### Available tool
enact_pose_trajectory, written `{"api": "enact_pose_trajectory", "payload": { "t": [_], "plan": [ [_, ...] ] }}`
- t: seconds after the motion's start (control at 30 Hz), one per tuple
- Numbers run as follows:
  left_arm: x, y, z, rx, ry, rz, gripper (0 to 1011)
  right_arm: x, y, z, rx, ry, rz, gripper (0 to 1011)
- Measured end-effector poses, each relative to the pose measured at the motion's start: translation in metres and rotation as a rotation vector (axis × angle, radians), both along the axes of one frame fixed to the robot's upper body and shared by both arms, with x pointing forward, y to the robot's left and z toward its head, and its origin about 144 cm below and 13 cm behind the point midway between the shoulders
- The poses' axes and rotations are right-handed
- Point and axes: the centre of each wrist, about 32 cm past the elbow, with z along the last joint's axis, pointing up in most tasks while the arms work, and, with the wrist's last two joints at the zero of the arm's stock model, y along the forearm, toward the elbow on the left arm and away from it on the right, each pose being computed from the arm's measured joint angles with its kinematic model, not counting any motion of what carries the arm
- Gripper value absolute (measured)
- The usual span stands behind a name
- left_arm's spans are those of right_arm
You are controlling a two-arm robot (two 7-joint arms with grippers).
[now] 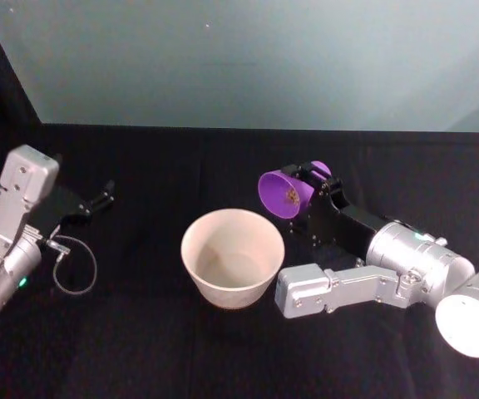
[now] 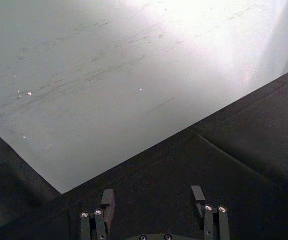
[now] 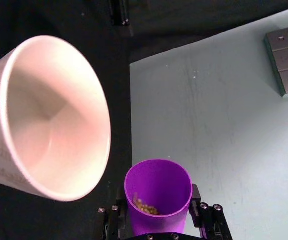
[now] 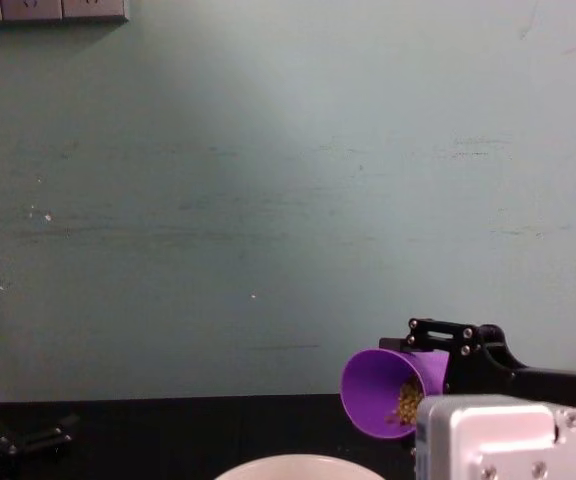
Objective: Pick up the cup and pour the mung beans from the cup into the bowl.
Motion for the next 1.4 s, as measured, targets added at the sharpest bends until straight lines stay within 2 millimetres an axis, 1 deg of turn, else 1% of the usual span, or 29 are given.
{"api": "enact_pose_trajectory", "payload": {
  "t": [0.7, 1.4],
  "plan": [
    [0.000, 0.000, 0.000, 0.000, 0.000, 0.000, 1000, -0.005, 0.006, -0.008, -0.133, -0.132, 0.018, 729],
    [0.000, 0.000, 0.000, 0.000, 0.000, 0.000, 1000, -0.007, 0.009, -0.012, -0.220, -0.227, 0.059, 729]
  ]
}}
